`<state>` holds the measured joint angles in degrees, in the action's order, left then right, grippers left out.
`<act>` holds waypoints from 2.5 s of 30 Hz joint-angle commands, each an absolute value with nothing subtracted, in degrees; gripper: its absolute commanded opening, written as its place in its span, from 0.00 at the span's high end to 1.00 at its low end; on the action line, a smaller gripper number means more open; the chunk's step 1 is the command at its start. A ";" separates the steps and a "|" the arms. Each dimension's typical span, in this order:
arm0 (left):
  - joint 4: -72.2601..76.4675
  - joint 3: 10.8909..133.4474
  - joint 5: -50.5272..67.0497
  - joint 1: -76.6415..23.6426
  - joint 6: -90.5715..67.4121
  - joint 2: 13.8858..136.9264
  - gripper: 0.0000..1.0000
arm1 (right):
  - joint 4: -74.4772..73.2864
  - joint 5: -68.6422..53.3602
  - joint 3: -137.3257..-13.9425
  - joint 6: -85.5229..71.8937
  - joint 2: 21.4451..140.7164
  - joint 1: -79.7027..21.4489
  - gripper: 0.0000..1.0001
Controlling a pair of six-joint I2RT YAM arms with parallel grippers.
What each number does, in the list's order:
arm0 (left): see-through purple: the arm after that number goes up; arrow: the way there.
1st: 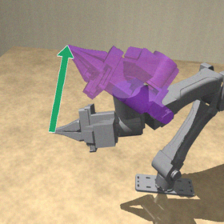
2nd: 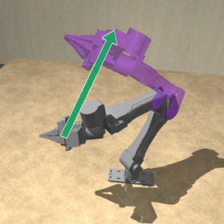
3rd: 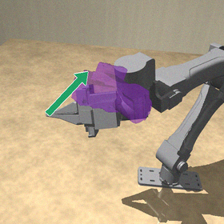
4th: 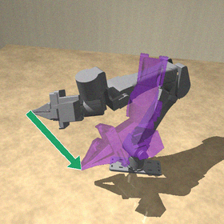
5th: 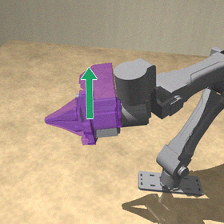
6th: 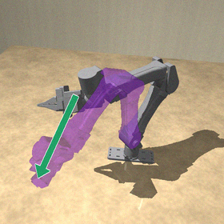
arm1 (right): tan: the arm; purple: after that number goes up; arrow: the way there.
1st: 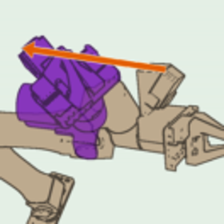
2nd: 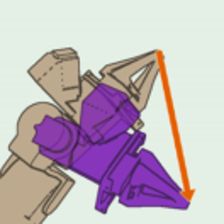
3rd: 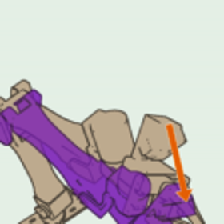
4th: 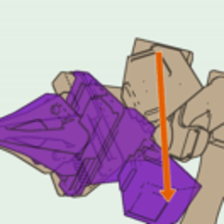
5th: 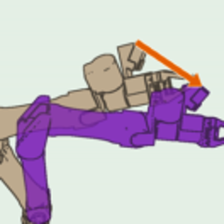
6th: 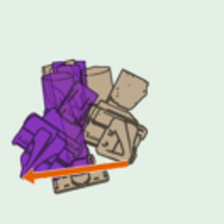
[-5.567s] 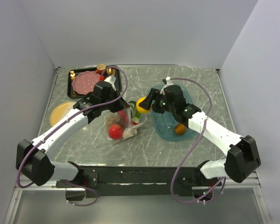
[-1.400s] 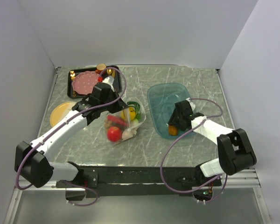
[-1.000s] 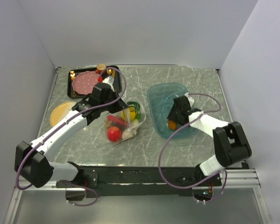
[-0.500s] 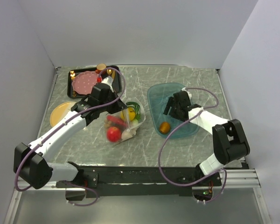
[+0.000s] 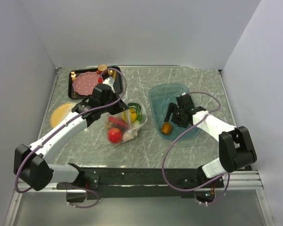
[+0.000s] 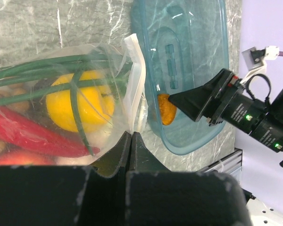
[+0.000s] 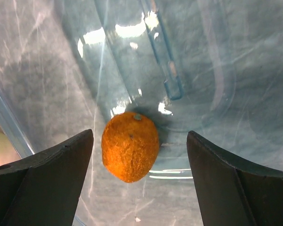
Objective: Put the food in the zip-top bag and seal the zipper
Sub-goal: Pick up the fake vegetable from the bin, then place the fake vegetable in the zipper food storage bag.
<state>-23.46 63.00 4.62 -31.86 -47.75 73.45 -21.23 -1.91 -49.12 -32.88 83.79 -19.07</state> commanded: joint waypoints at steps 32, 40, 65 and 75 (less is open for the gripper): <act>-22.23 63.63 5.10 -31.99 -47.73 73.48 0.99 | -21.09 -0.09 -48.51 -35.94 82.01 -24.08 0.75; -23.64 64.16 2.81 -31.99 -47.55 73.30 0.99 | -11.37 0.83 -46.50 -42.01 70.32 -29.88 0.78; -22.59 62.93 4.48 -32.08 -48.25 73.12 0.99 | 15.12 -27.76 -58.62 -45.26 93.59 -43.68 0.73; -23.46 64.60 3.87 -32.08 -48.43 71.54 0.99 | 14.60 -27.34 -57.75 -44.57 96.25 -44.03 0.45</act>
